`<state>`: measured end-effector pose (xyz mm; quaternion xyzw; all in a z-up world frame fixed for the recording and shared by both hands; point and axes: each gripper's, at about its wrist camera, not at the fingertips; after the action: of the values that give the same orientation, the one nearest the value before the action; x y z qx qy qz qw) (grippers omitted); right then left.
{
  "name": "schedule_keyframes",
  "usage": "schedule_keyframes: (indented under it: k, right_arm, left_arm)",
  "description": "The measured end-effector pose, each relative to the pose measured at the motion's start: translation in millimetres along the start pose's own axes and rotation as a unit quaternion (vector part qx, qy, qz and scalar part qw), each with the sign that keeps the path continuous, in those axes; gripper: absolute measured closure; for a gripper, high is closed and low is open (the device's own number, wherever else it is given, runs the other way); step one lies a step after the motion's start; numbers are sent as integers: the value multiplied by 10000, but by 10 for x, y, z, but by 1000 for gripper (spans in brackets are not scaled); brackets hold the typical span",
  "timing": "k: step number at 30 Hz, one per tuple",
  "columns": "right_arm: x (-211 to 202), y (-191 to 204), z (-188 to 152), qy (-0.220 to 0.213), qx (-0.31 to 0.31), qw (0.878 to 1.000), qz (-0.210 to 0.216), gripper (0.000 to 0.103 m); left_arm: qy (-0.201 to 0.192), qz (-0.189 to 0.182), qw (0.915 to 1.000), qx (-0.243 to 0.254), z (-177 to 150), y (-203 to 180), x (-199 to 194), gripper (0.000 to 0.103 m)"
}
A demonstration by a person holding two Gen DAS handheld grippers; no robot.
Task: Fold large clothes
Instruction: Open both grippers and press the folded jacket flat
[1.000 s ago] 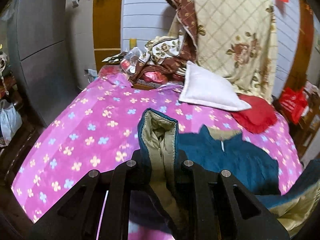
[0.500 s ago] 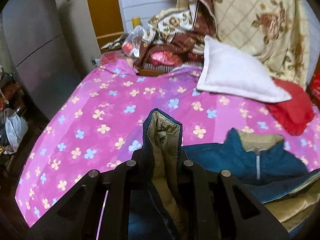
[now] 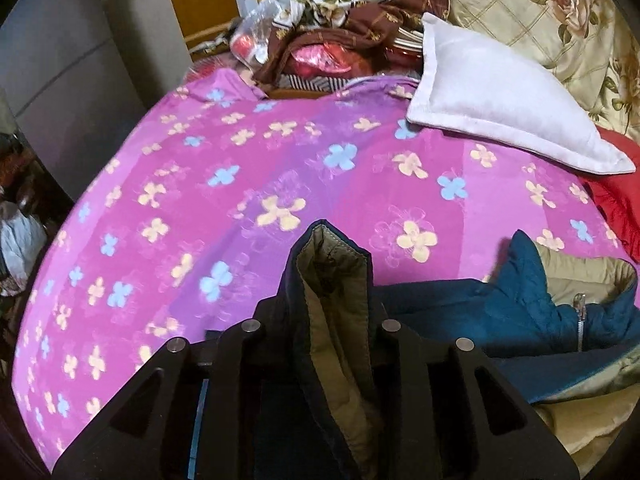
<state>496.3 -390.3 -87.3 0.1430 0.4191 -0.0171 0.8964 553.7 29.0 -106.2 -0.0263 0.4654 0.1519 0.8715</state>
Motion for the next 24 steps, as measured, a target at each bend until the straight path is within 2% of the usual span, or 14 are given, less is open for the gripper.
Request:
schedule_keyframes:
  k: [3, 5, 7, 8, 9, 10, 12, 16, 21, 24]
  right_arm:
    - [-75, -32, -4, -2, 143, 9998, 136, 87]
    - [-237, -85, 9, -67, 329, 9986, 399, 76]
    - [-427, -100, 39, -226, 364, 9976, 548, 53]
    - [-553, -97, 57, -379, 343, 9974, 500, 46]
    - [-696, -86, 76, -577, 301, 9971, 387, 27]
    - [-838, -81, 86, -770, 264, 9963, 268, 19]
    - [-1030, -43, 76, -984, 160, 9950, 108, 19]
    - [-1059, 221, -94, -686, -475, 9965, 19, 19]
    - [-668, 493, -459, -309, -821, 9961, -98, 19]
    - [-392, 590, -577, -254, -1198, 9913, -490, 19]
  left_arm:
    - [21, -484, 9986, -213, 44, 141, -141, 71]
    - [33, -1059, 9929, -535, 88, 336, -323, 57]
    - [-9, -1559, 9845, -808, 120, 515, -503, 47]
    - [-53, -1711, 9812, -890, 144, 600, -604, 38]
    - [-89, -1795, 9792, -936, 168, 655, -686, 35]
    - [-135, -1898, 9767, -995, 186, 721, -781, 32]
    - [-171, -2023, 9731, -1088, 181, 825, -942, 31]
    - [-80, -1976, 9772, -770, -24, 714, -1124, 30]
    - [105, -1975, 9802, 74, -544, 120, -1037, 30]
    - [233, -1794, 9820, 541, -737, -285, -821, 30]
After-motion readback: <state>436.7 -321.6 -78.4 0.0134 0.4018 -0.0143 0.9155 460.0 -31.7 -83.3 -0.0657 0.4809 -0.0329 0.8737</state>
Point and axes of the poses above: each gripper's, at about its wrist camera, not at the fingertips, and x roughly the way its jaws point, y to its left, z to its top, and after that the axes turned 2 degrees about y, right-handed
